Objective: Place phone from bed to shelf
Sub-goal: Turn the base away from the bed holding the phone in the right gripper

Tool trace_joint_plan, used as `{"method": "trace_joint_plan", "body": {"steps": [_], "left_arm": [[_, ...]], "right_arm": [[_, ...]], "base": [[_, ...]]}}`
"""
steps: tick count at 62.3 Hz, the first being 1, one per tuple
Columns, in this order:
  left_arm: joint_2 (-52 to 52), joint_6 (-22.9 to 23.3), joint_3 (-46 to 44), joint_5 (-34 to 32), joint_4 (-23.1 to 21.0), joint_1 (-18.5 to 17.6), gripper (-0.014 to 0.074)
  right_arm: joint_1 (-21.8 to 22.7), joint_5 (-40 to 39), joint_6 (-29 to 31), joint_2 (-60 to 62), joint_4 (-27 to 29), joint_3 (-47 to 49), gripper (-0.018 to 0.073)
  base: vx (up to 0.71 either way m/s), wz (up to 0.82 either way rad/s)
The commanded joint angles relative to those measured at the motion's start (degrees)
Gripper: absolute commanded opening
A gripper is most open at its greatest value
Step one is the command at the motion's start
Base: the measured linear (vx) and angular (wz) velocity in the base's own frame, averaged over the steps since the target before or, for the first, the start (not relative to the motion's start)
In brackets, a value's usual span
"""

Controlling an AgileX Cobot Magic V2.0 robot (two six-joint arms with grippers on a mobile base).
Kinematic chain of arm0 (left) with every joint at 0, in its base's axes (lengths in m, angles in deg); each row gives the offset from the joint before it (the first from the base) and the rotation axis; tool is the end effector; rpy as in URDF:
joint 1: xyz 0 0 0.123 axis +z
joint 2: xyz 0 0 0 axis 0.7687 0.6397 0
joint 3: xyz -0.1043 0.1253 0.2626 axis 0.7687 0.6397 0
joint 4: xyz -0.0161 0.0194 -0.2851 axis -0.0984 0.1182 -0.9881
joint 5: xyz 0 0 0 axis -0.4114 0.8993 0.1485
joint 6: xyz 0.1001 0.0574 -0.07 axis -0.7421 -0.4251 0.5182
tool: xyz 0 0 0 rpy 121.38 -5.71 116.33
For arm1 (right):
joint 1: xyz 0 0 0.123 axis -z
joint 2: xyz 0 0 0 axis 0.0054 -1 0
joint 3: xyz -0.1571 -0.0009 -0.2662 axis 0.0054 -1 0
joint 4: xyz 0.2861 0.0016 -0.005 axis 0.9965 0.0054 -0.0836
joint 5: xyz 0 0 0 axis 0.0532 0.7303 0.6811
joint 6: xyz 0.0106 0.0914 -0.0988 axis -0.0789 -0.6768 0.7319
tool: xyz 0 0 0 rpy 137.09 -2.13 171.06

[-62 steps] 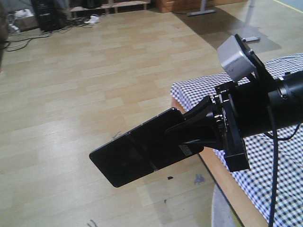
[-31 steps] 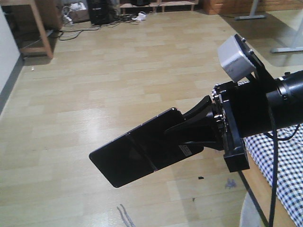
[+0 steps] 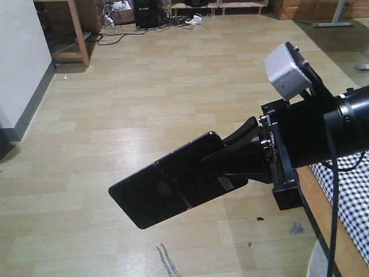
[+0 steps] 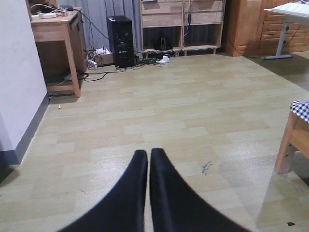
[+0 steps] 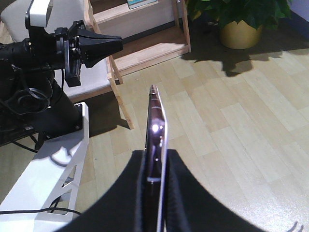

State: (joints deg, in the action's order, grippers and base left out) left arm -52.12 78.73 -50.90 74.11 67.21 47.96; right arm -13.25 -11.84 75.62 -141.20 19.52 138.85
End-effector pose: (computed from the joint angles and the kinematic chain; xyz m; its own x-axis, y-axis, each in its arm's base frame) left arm 0.1090 -0.0085 0.1738 -0.1577 0.0130 -0.9874 0.0716 0.9974 0.0017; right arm 0.2458 0.1751 0.3486 -0.3294 -0.4218 -0.8447 -0.9405 0.2258 0.2540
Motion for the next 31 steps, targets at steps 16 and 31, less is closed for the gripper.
{"method": "trace_joint_plan", "body": {"steps": [16,31], "left_arm": [[-0.28,0.22,0.09,-4.09,-0.55,0.04,0.0001],[-0.28,0.22,0.09,-4.09,-0.55,0.04,0.0001]], "right_arm": [[0.12,4.02,0.17,1.81,5.41,1.48,-0.0001],[0.12,4.02,0.17,2.07,5.41,1.48,-0.0001]], "base": [[0.02,-0.01],[0.04,0.02]]}}
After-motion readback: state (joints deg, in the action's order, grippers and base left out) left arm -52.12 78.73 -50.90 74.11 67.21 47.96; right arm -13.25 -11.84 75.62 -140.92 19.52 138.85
